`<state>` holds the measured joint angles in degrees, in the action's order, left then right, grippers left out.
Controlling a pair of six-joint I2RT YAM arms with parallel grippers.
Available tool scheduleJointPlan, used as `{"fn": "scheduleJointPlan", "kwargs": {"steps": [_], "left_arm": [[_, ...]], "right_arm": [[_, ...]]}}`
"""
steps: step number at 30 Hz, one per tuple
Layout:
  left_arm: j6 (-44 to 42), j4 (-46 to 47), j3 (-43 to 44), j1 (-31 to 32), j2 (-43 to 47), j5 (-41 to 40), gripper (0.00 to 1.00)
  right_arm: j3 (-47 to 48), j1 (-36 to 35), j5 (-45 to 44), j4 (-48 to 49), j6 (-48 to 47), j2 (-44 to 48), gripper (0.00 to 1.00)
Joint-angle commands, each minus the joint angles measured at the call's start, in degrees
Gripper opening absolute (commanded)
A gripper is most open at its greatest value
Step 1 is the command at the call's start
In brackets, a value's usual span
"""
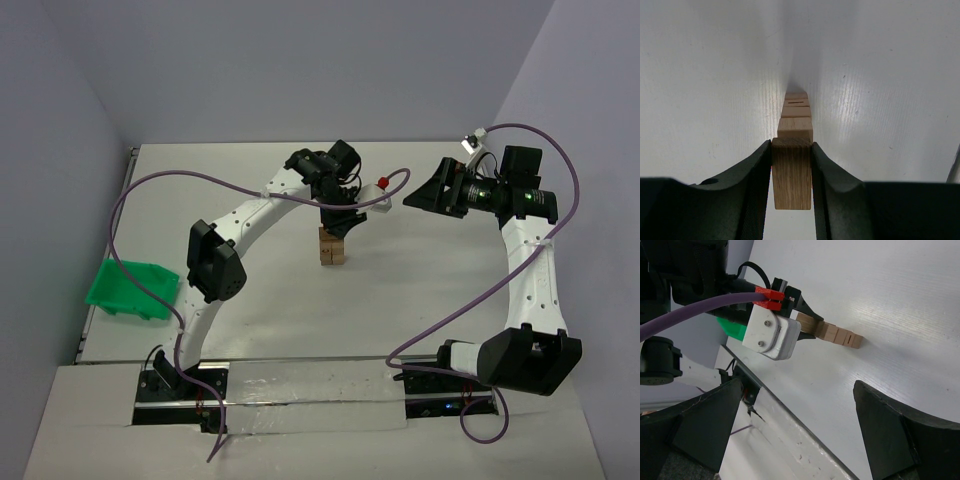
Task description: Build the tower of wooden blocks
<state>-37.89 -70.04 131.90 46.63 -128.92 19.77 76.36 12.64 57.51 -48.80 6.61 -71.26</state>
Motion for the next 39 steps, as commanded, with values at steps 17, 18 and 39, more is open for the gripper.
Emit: {"fn": "scheduleJointPlan", "kwargs": {"steps": [17, 18, 39], "left_arm": [[0.49, 1.03, 0.46, -0.39, -0.07, 1.4, 0.25], [0.65, 0.98, 0.71, -0.34, -0.28, 1.35, 0.26], [0.75, 0.83, 1.81, -0.23, -1.07, 1.22, 0.29]], "right_arm": [[-0.36, 0.63, 1.37, 2.41, 0.52, 1.39, 1.0], [-0.46, 0.63, 1.37, 2.46, 0.57, 1.39, 1.0], [-0.88, 0.65, 1.55, 2.61, 0.62, 1.57, 1.0]]}}
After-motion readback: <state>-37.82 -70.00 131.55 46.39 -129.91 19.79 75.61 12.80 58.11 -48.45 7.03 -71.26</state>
